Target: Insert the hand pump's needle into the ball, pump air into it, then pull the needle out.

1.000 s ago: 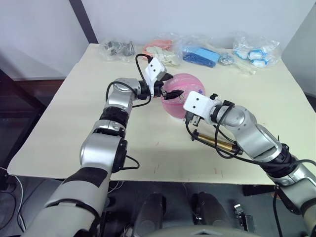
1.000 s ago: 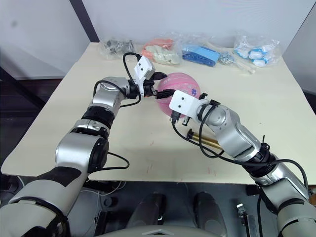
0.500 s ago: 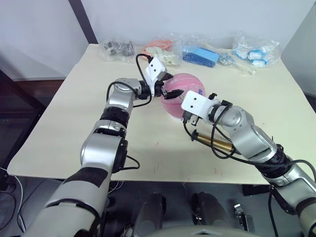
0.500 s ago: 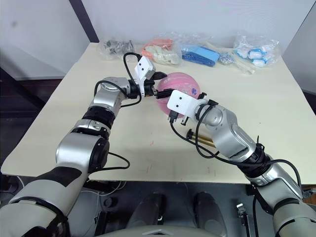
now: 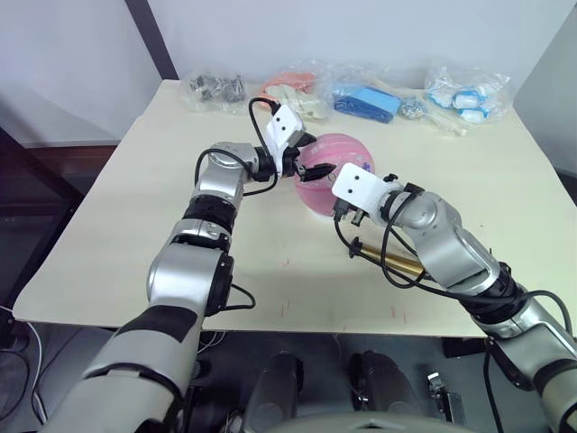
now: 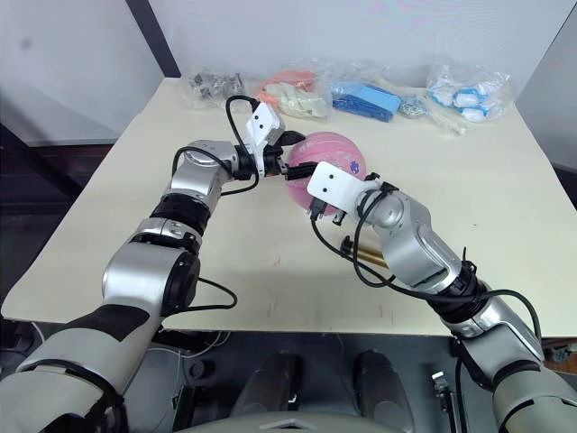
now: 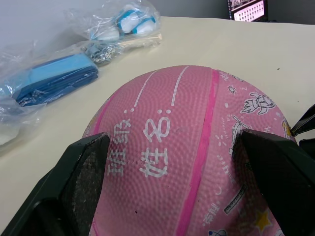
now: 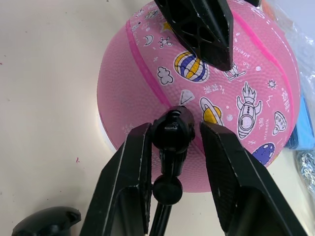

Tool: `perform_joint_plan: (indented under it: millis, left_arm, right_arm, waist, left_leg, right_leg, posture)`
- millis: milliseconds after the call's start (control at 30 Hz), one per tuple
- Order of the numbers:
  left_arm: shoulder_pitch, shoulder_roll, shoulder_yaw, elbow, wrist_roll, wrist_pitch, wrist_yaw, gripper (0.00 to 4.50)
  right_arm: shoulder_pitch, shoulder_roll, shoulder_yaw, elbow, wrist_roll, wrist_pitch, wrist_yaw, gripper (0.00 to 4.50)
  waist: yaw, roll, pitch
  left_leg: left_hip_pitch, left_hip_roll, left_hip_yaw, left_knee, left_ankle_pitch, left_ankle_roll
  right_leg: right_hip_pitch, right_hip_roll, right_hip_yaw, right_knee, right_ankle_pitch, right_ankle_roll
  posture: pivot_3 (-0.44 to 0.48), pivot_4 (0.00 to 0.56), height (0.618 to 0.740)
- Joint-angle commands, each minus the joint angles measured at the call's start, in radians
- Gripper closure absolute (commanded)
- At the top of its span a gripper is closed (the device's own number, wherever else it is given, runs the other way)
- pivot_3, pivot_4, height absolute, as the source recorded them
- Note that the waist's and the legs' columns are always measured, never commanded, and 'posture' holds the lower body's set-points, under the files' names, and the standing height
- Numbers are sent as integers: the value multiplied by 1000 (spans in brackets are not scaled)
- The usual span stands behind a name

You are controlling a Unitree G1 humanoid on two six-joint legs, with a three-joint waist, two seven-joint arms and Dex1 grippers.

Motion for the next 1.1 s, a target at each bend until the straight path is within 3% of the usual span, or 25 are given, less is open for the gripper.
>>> perform_joint_plan:
  millis: [33,467,600,633,1100]
  left_arm:
    - [12,-4,-28,3,29,14,9,0]
    - [13,-9,-26,3,31,16,12,0]
    - [16,-9,-26,0,31,16,14,0]
    - [17,-10,-26,0,31,16,14,0]
    - [50,-46,-38,-3,53,0,106,0]
  right_arm:
    - [-25,3,-16,-22,-18,-4,-2,2921]
    - [-27,33,-29,-11,-12,-11,-8,2921]
    - [-24,36,-31,-13,-13,-10,-8,4075]
    - [-24,36,-30,-13,-14,-9,-7,4147]
    - [-3,10,30,-102,-83,22,1,4147]
  waist:
    - [0,0,0]
    - [-1,0,0]
    - [-1,0,0]
    - [0,0,0]
    - [2,0,0]
  left_leg:
    - [0,0,0,0,0,0]
    - [0,0,0,0,0,0]
    - [0,0,0,0,0,0]
    - [0,0,0,0,0,0]
    - [0,0,-1,0,0,0]
  right_leg:
    - [0,0,0,0,0,0]
    - [0,0,0,0,0,0]
    - [0,0,0,0,0,0]
    - [0,0,0,0,0,0]
    - [0,0,0,0,0,0]
  posture:
    - [0,150,740]
    - [0,150,740]
    - [0,150,740]
    - [0,150,740]
    - [0,150,740]
